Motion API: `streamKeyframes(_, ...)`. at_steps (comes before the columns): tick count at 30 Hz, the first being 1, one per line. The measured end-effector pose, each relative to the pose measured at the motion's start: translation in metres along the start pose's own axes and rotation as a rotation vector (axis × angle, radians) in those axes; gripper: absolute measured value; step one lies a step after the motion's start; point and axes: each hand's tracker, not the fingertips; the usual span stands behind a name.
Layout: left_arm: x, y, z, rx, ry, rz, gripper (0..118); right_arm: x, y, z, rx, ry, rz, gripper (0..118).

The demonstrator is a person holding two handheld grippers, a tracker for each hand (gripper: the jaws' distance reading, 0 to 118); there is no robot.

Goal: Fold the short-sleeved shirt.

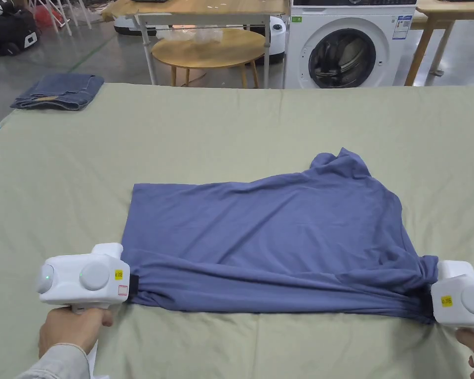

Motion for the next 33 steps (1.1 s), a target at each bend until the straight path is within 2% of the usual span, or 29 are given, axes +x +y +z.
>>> streamKeyframes(5,-0.021,0.004,-0.004,-0.004,-0.077,0.099,0,-0.002,-0.002,0.004,0.018,-0.007,0.009,2)
streamKeyframes(9,-0.021,-0.004,0.018,0.015,-0.114,0.106,0,0.000,-0.003,0.017,0.041,0.001,0.004,2)
streamKeyframes(14,-0.028,-0.001,0.038,0.036,-0.148,0.113,0,-0.001,-0.003,0.056,0.091,0.015,0.044,2)
streamKeyframes(19,-0.032,-0.009,0.068,0.048,-0.188,0.120,0,0.011,-0.015,0.090,0.116,0.062,0.032,2)
streamKeyframes(27,-0.049,-0.079,0.105,0.010,-0.237,0.146,0,0.025,-0.100,0.130,0.041,0.068,0.058,2)
streamKeyframes(33,-0.069,-0.128,0.092,-0.038,-0.229,0.184,0,0.026,-0.154,0.116,-0.020,0.073,0.045,2)
